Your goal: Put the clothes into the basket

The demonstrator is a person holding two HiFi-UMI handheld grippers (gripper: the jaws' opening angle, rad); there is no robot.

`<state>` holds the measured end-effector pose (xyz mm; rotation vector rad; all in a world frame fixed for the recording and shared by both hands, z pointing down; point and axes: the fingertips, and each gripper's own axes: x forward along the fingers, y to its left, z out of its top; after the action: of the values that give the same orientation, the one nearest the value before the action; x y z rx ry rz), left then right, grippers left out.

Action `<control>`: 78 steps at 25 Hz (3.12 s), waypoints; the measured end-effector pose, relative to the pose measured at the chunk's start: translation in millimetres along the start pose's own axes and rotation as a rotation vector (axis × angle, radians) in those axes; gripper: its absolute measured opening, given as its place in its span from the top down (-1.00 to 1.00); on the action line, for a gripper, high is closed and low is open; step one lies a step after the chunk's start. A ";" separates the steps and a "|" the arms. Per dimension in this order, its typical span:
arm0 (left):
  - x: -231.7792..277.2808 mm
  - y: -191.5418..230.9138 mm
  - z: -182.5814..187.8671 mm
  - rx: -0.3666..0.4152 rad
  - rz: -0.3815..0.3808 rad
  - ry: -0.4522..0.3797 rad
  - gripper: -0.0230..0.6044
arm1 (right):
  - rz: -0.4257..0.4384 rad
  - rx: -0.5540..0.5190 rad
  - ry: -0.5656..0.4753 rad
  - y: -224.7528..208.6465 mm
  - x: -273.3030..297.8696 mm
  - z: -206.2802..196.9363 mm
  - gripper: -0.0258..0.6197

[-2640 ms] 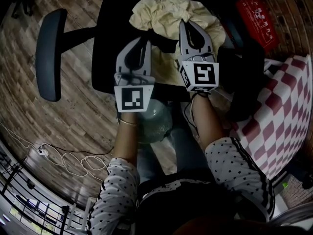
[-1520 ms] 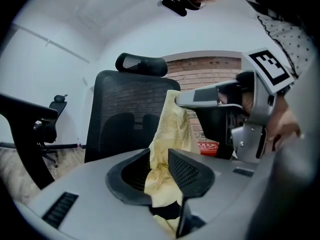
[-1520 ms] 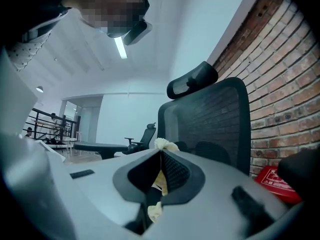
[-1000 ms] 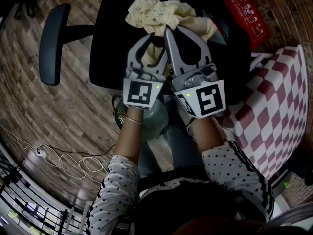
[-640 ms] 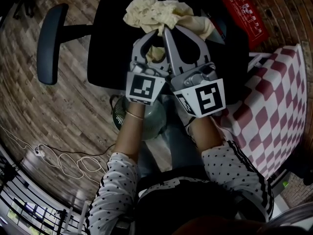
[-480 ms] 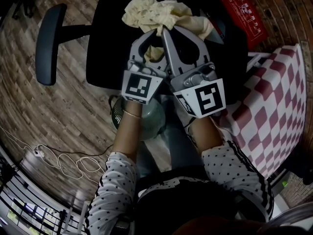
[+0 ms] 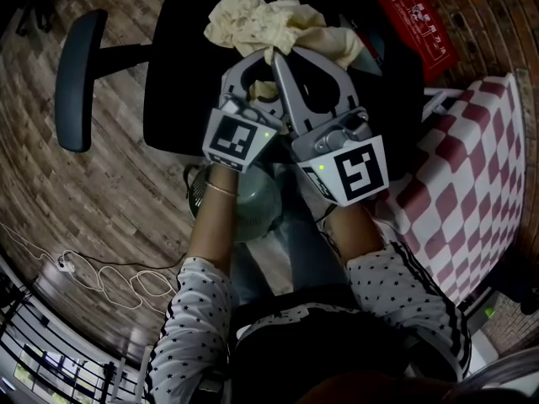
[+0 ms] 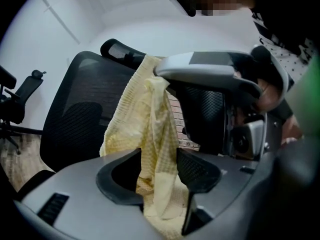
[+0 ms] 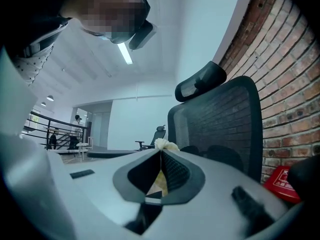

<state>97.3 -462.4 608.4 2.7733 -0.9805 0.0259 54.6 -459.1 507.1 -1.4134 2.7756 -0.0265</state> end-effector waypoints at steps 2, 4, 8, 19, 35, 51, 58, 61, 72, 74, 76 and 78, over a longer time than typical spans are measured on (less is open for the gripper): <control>1.1 0.6 1.2 -0.006 -0.003 -0.008 0.27 | 0.002 0.002 -0.002 -0.2 0.2 1.1 0.83; 0.3 2.2 3.7 0.005 0.010 -0.023 0.37 | 0.007 0.004 -0.007 0.4 0.7 3.2 0.83; -2.7 4.7 7.4 0.024 0.022 -0.039 0.84 | 0.017 0.007 -0.017 3.4 1.2 7.4 0.83; -16.6 -0.9 38.5 0.047 0.021 -0.087 0.86 | 0.040 -0.001 -0.076 -1.2 -3.0 42.5 0.83; -58.9 -13.6 93.6 0.099 0.126 -0.125 0.86 | 0.121 -0.004 -0.114 10.7 -6.7 107.9 0.83; -93.7 -13.6 102.5 0.027 0.180 -0.085 0.48 | 0.149 -0.010 -0.122 56.6 -23.0 139.8 0.83; -104.5 -20.6 120.1 0.095 0.211 -0.097 0.45 | 0.185 -0.005 -0.140 74.4 -30.2 156.1 0.83; -107.3 -22.5 126.9 0.089 0.210 -0.106 0.45 | 0.194 -0.006 -0.148 78.4 -32.4 164.1 0.83; -118.8 -36.9 160.6 0.152 0.214 -0.097 0.78 | 0.207 -0.026 -0.161 94.6 -40.4 197.2 0.83; -122.3 -38.4 165.7 0.163 0.221 -0.095 0.82 | 0.208 -0.027 -0.165 97.0 -41.9 202.4 0.83; -126.4 -39.2 170.5 0.167 0.230 -0.092 0.83 | 0.211 -0.027 -0.166 100.1 -42.7 207.2 0.83; -130.1 -41.5 174.9 0.164 0.232 -0.087 0.83 | 0.214 -0.028 -0.168 103.5 -44.5 212.1 0.83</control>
<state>13.0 -383.9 418.8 2.8089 -1.3767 0.0207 3.9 -362.9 293.1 -1.0612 2.7776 0.1301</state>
